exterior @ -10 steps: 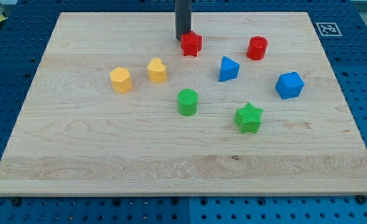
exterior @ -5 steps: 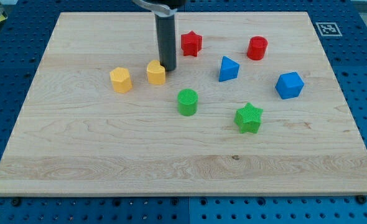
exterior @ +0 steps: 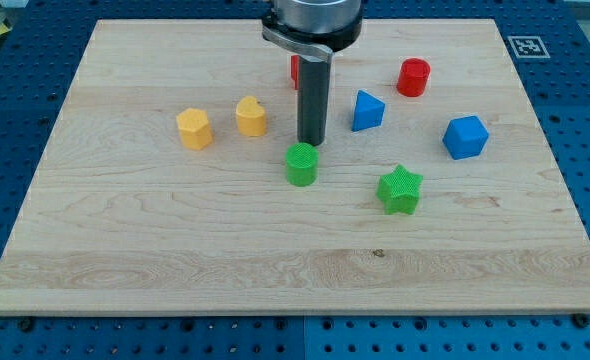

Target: Push yellow heart slightly up

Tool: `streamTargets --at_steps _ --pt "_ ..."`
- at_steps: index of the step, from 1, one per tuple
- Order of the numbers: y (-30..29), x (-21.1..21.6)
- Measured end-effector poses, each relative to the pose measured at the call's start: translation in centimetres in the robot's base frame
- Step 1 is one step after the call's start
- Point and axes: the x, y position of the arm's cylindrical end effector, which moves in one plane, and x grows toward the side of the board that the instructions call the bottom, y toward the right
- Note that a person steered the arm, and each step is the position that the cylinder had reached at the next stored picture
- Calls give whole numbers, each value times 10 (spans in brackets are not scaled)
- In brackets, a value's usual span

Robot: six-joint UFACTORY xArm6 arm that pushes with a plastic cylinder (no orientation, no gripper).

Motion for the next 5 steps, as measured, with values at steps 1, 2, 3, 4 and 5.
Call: streamTargets --at_steps 1,2,3,4,5 --pt "-20 0" --pt "-43 0" --pt "-68 0" --pt "-76 1" --pt "-76 0"
